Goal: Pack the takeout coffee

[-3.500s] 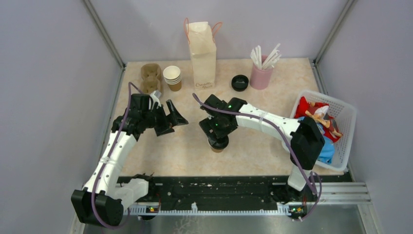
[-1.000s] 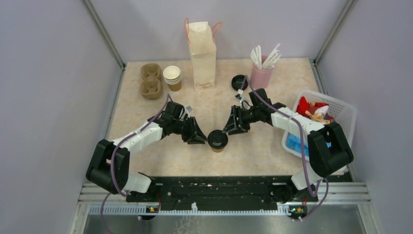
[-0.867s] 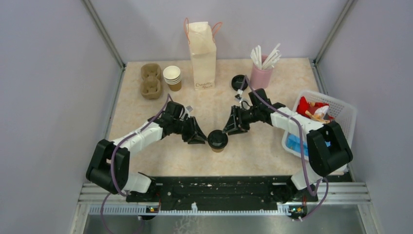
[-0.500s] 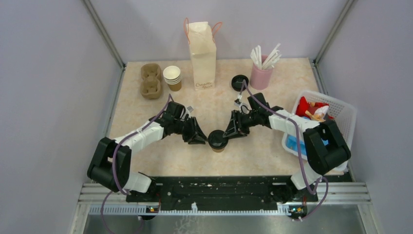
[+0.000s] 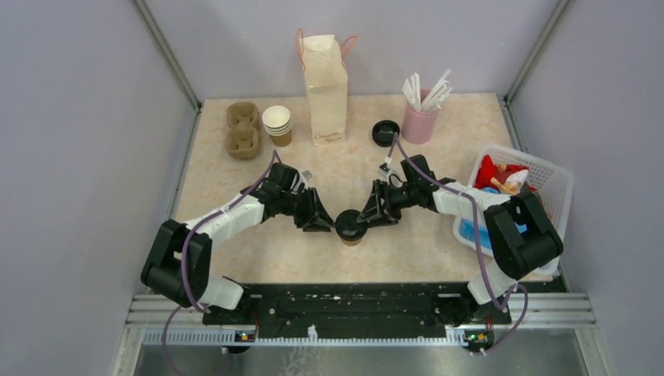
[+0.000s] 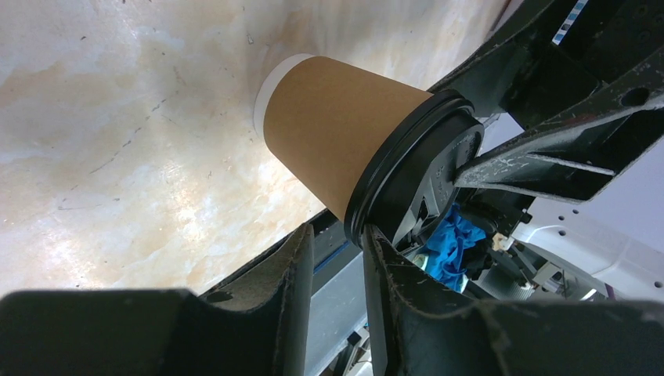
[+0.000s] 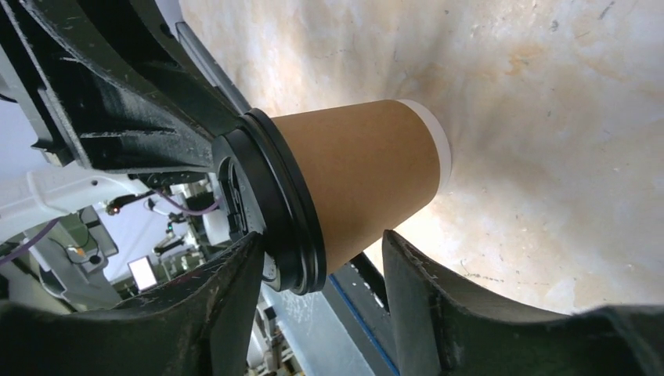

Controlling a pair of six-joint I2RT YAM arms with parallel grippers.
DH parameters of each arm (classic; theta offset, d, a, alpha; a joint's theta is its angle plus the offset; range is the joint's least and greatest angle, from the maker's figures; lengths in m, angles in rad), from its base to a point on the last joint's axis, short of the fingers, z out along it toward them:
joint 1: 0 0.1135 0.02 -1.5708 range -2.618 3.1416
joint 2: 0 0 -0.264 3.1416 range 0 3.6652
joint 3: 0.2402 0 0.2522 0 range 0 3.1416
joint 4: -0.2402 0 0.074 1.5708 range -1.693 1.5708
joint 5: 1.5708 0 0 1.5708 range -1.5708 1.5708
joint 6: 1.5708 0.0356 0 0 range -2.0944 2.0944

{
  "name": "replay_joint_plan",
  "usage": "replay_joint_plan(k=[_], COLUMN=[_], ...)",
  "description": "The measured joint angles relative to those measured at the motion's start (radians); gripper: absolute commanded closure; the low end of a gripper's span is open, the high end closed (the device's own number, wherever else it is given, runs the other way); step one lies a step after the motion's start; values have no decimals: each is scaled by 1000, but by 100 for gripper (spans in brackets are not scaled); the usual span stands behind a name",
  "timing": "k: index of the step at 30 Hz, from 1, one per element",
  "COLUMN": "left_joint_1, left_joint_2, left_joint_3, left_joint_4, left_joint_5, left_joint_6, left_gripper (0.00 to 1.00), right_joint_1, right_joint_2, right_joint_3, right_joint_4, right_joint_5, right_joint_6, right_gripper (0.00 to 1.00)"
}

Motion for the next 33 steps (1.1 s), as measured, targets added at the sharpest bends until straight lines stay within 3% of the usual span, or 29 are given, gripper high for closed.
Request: replay_joint_plan(k=[10,19,33], left_joint_1=[-8,-9,-23], left_joint_2=[0,0,0], left_joint_3=[41,45,45], left_joint_4=[-40,-38,-37], left_joint_5=[-28,-26,-26], left_joint_6=[14,14,14], left_gripper=[61,63,65], right_joint_1=[-49,-85,-58], right_joint_2=[-85,-142,-74], right_joint_3=[1,0,0], right_joint_4=[-94,-120,-128], right_joint_5=[5,7,10], right_joint_6=[-29,-43,-62], right_gripper=[27,57,70])
